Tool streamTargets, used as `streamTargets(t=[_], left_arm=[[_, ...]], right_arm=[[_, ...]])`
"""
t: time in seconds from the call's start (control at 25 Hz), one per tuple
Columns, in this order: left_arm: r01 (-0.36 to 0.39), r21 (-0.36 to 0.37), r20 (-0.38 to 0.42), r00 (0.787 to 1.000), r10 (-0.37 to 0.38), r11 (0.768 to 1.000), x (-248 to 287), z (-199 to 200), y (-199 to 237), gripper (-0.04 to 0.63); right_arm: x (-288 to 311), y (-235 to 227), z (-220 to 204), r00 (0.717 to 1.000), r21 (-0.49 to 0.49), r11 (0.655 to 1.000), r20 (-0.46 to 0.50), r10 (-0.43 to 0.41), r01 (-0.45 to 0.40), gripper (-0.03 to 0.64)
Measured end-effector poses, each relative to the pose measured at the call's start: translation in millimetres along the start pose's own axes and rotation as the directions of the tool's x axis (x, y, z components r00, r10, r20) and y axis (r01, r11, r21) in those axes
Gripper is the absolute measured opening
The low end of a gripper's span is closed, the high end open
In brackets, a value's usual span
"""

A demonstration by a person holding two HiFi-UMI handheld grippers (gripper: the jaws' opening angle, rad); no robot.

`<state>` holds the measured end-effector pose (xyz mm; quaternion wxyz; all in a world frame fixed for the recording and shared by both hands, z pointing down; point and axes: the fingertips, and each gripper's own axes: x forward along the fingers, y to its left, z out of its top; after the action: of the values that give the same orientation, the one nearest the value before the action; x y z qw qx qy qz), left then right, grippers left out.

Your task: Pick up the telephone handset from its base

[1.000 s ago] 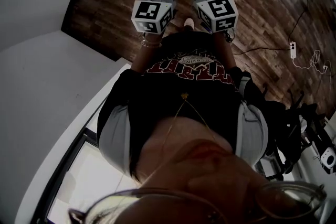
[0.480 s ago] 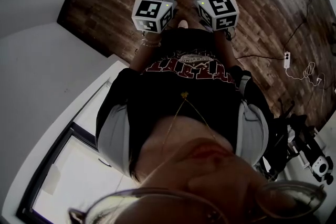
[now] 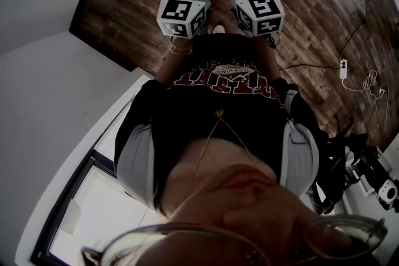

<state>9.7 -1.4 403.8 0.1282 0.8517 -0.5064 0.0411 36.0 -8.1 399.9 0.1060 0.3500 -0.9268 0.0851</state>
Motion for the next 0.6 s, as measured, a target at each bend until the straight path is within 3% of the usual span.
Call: streamTargets(t=[0.6], left_arm=[[0.091,0.01,-0.023,0.996,-0.091,0.996,50,20,63,0.011]], right_arm=[[72,-29,20,0.997,0.018,0.997,-0.015,-0.071,0.071,0.017]])
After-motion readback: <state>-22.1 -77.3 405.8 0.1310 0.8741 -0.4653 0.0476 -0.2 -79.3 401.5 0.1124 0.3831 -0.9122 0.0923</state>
